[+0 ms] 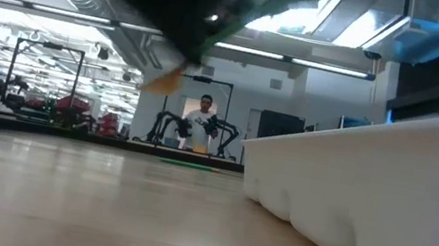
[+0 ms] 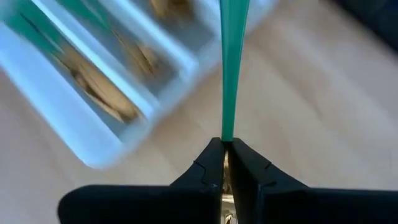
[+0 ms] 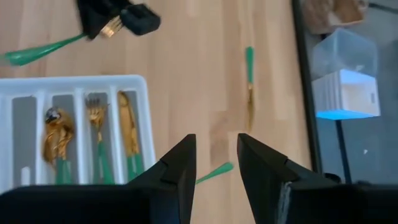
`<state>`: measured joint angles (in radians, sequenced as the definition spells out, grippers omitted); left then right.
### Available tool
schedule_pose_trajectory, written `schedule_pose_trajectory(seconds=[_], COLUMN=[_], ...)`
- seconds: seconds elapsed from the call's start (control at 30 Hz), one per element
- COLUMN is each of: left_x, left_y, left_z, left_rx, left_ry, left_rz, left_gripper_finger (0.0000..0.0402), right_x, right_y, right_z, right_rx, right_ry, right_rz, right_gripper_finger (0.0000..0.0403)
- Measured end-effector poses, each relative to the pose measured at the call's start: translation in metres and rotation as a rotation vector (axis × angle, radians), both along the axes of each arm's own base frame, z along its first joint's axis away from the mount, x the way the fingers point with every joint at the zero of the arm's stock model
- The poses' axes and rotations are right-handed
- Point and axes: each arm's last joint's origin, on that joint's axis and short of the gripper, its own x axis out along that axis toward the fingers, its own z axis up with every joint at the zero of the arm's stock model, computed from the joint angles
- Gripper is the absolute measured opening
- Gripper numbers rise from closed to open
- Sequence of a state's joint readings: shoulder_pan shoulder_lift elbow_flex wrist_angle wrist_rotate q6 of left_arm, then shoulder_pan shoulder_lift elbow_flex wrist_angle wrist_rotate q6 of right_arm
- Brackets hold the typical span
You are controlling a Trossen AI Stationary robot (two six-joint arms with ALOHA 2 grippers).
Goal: Sort silverware
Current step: Put the bottom green fork into the silverware tray
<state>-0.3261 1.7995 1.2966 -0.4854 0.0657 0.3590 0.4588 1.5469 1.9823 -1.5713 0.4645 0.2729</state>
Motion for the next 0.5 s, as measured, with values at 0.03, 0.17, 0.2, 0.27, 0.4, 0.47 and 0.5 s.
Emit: schedule_pose_trajectory(seconds=[0.03, 0.17, 0.2, 0.27, 0.4, 0.47, 0.5], left_x=[0.004, 0.023, 0.028, 0.036, 0.048, 0.053, 0.056], left_y=[0.001, 0.005, 0.007, 0.010, 0.016, 0.015, 0.014], left_z=[0.005, 0.019, 0.022, 0.025, 0.020, 0.015, 0.011], left_rx=[-0.024, -0.114, -0.143, -0.199, -0.316, -0.368, -0.387], left_ry=[-0.054, -0.261, -0.308, -0.373, -0.408, -0.414, -0.418], left_rz=[0.012, 0.062, 0.083, 0.128, 0.239, 0.279, 0.292], left_gripper_finger=[0.0004, 0.0005, 0.0004, 0.0003, 0.0005, 0.0005, 0.0004], right_x=[-0.002, -0.010, -0.012, -0.017, -0.027, -0.032, -0.034], right_y=[-0.001, -0.006, -0.007, -0.010, -0.016, -0.020, -0.021], right_z=[0.002, 0.008, 0.010, 0.013, 0.012, 0.006, 0.003], right_rx=[-0.005, -0.019, -0.023, -0.031, -0.053, -0.065, -0.071], right_ry=[-0.011, -0.049, -0.058, -0.080, -0.093, -0.094, -0.092], right_rz=[-0.005, -0.022, -0.027, -0.038, -0.058, -0.090, -0.107], right_gripper_finger=[0.0120, 0.0120, 0.0120, 0.0120, 0.0120, 0.0120, 0.0120])
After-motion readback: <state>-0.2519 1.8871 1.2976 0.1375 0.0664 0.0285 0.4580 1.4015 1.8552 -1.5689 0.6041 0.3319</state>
